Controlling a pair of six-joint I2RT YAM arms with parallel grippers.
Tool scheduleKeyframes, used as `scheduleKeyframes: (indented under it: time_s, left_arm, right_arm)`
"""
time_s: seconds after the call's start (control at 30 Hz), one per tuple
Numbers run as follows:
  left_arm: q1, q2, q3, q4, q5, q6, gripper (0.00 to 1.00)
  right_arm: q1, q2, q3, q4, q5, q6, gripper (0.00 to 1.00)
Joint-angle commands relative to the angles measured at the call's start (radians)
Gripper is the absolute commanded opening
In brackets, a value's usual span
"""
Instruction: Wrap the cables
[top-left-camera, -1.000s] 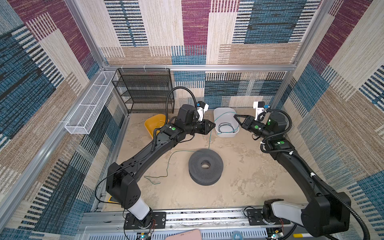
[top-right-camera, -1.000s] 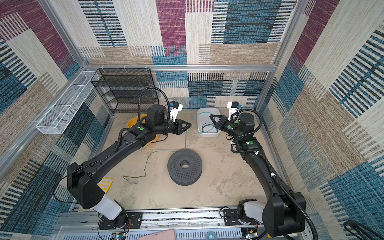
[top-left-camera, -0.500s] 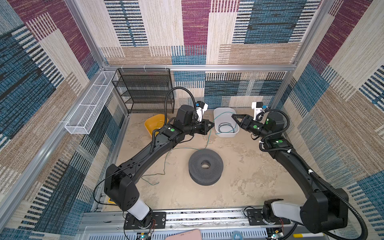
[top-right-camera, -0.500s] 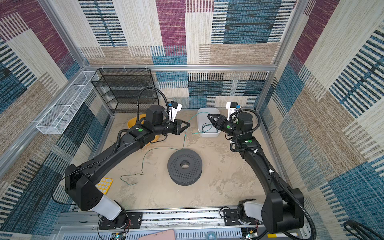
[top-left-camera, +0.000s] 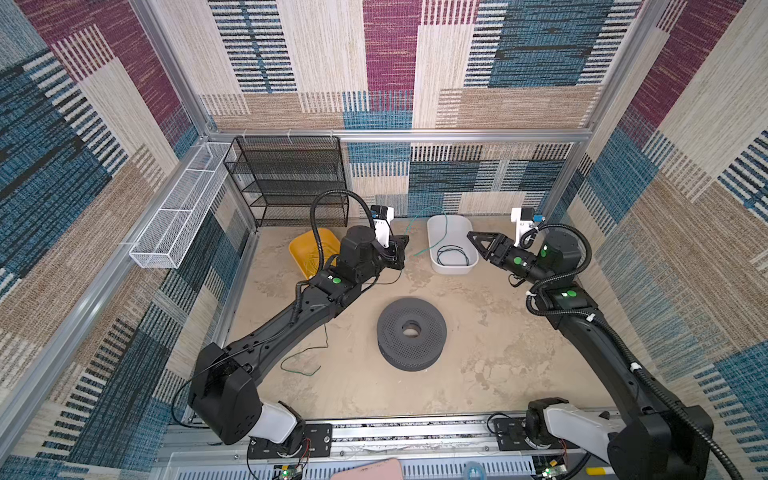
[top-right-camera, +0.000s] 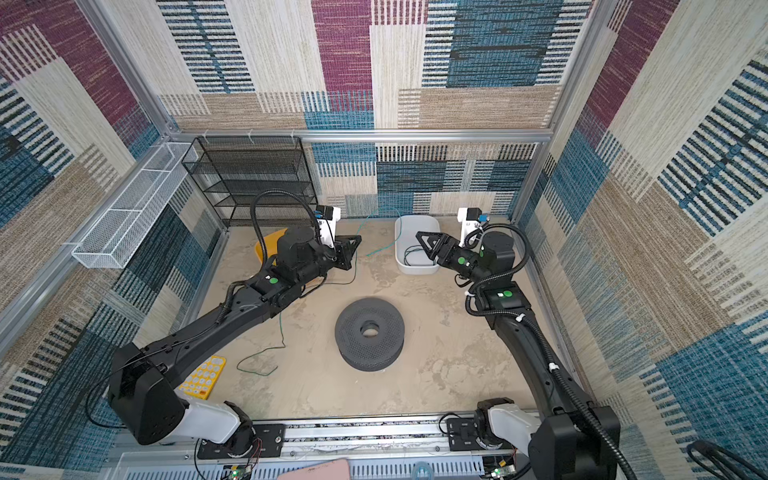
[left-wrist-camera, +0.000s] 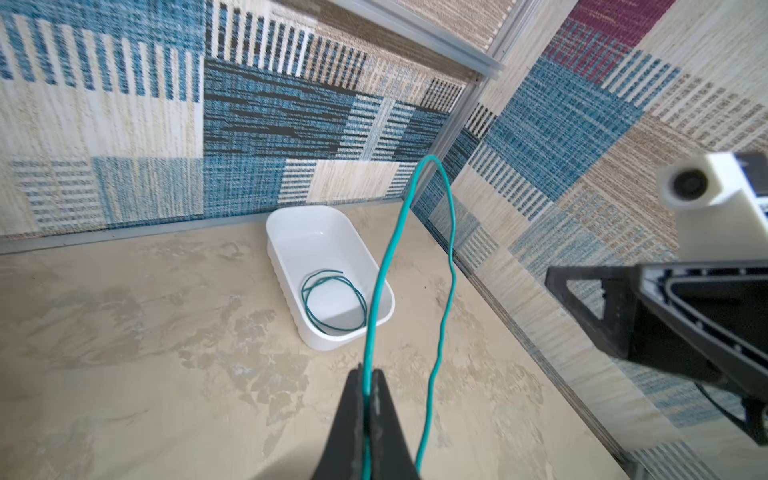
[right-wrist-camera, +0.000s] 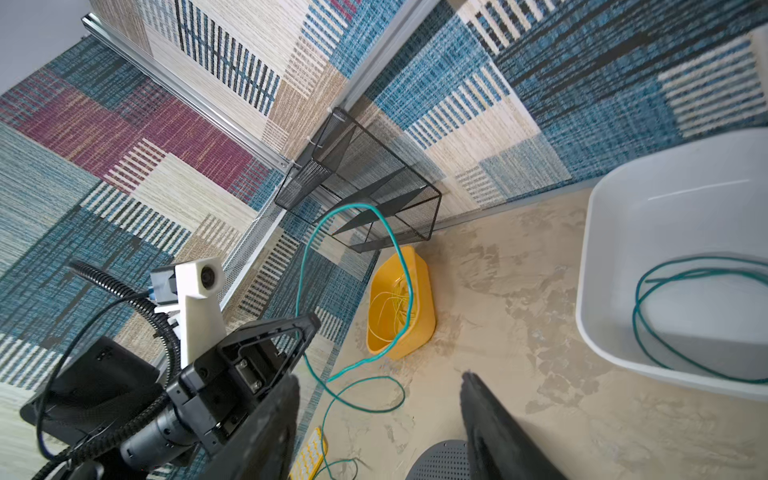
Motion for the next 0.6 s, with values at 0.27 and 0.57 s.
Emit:
scheduleKeyframes:
  time_s: [0.27, 0.57]
  left_arm:
    - [-0.004, -0.013, -0.078, 0.298, -0.041, -0.024, 0.0]
    - [-0.007, -0.043, -0.117, 0.311, -0.042, -0.027, 0.0]
  right_arm:
    - [0.282, 0.197, 0.04, 0.252, 0.045, 0.155, 0.59]
    - [0.285, 0.284, 0.113, 0.255, 0.08, 0.129, 0.47]
